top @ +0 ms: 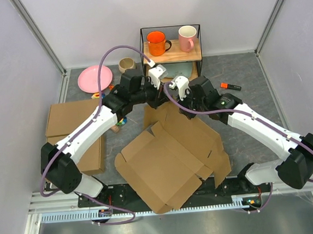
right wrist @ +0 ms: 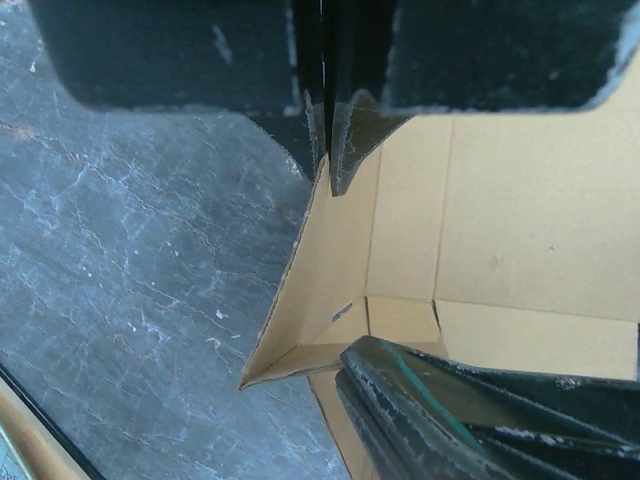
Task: Fold the paper box
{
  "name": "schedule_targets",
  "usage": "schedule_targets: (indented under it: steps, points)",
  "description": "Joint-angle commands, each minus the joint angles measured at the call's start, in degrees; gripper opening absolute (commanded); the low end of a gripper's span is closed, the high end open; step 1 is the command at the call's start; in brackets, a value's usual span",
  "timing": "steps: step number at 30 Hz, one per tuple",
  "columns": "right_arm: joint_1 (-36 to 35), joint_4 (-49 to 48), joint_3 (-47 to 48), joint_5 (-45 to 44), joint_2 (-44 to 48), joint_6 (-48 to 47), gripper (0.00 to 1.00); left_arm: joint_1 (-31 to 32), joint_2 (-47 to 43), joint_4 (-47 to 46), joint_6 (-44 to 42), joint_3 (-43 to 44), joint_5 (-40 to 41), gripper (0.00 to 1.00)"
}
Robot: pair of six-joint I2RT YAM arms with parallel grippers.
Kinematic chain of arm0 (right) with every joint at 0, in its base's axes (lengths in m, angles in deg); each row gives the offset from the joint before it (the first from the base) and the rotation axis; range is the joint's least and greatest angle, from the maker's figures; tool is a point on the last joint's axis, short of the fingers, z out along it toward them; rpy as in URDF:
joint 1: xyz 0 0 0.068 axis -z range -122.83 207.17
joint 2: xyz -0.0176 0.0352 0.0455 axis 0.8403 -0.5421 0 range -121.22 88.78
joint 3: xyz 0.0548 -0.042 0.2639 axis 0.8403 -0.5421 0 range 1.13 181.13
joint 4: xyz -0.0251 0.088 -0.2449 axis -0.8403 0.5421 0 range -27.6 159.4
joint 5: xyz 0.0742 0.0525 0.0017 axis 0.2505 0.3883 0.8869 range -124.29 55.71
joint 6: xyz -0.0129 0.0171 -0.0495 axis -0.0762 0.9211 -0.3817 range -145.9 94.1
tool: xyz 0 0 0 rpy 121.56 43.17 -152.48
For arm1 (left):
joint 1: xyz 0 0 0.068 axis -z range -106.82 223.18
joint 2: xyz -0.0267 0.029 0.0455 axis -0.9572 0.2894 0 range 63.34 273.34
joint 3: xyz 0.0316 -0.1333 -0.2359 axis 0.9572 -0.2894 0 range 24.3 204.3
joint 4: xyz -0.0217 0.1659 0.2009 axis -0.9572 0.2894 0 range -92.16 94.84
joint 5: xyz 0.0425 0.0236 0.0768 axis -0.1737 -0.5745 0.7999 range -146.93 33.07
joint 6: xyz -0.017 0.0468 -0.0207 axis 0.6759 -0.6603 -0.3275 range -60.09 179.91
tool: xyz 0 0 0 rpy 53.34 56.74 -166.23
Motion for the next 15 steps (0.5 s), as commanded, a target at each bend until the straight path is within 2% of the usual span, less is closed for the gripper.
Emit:
schedule_targets:
  steps: [1,4,9,11,15]
  points:
    - [-1.42,-4.97,1.10,4.05,1.37,-1.97,0.00,1.50,-0.25,-8.40,10.97,-9.68,-0.44,0.06]
    - [-1.42,-4.70,1.01,3.78,1.37,-2.50,0.00,1.50,-2.63,-14.21,14.75,-15.13,-1.23,0.13]
    - [-1.51,-5.58,0.48,5.63,1.72,-2.94,0.00,2.03,-6.06,-31.35,23.28,-24.45,-5.01,0.20]
    - [-1.60,-5.76,0.30,6.07,1.89,-3.11,0.00,2.38,-5.88,-35.21,25.91,-25.78,-6.94,0.22]
    - [-1.95,-5.67,0.48,5.98,1.81,-3.29,0.00,3.17,-5.27,-35.59,26.01,-26.23,-7.65,0.28]
